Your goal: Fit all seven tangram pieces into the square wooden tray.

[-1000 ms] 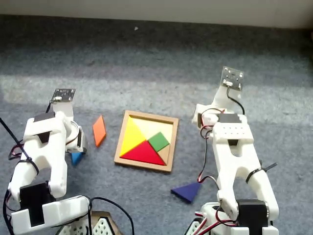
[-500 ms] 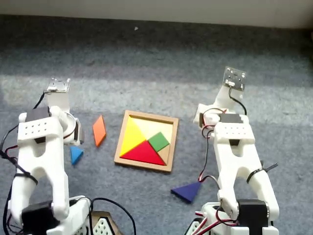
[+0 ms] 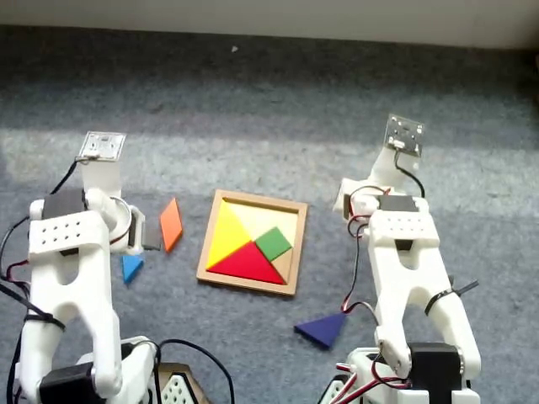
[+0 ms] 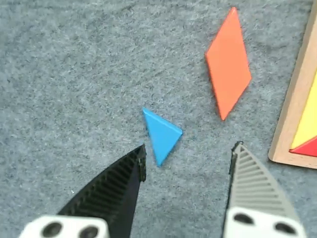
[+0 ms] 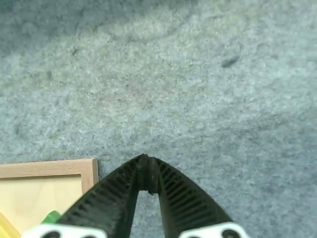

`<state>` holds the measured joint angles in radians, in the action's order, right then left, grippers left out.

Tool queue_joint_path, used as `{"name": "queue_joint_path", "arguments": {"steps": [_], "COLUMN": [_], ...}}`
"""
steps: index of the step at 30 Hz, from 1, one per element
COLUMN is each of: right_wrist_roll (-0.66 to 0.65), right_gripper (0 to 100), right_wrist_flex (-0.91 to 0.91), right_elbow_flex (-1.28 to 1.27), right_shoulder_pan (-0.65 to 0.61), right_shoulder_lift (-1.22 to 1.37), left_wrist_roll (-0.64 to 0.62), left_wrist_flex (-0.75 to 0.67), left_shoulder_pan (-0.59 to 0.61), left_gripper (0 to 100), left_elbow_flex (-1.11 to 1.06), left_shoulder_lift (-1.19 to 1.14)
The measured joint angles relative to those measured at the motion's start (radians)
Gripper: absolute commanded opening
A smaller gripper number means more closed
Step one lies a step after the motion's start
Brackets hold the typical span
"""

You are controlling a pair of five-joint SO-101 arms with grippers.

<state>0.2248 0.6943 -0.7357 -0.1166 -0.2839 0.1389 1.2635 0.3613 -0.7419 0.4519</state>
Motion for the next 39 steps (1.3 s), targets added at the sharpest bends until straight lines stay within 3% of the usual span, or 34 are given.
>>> {"name": "queue_joint_path", "arguments": {"steps": [11, 17, 25, 31, 39], "right_wrist_roll": [0.0, 0.0, 0.0, 0.0, 0.0], "right_gripper": [0.5, 0.5, 0.5, 0.5, 0.5], "right_wrist_flex": [0.0, 0.0, 0.0, 0.0, 0.0], "right_elbow_flex": [0.0, 0.0, 0.0, 0.0, 0.0], "right_shoulder_pan": [0.0, 0.0, 0.0, 0.0, 0.0], "right_shoulder_lift": [0.0, 0.0, 0.0, 0.0, 0.0], "left_wrist_roll": [0.031, 0.031, 0.029, 0.029, 0.029], "left_wrist_flex": [-0.195, -0.207, -0.239, -0.241, -0.241], "left_shoulder_pan": [0.077, 0.077, 0.087, 0.087, 0.086], "left_gripper": [29, 29, 28, 20, 19], "left_elbow_flex": [-0.181, -0.187, -0.14, -0.089, -0.058], "left_shoulder_lift": [0.0, -0.011, -0.219, -0.292, -0.327]}}
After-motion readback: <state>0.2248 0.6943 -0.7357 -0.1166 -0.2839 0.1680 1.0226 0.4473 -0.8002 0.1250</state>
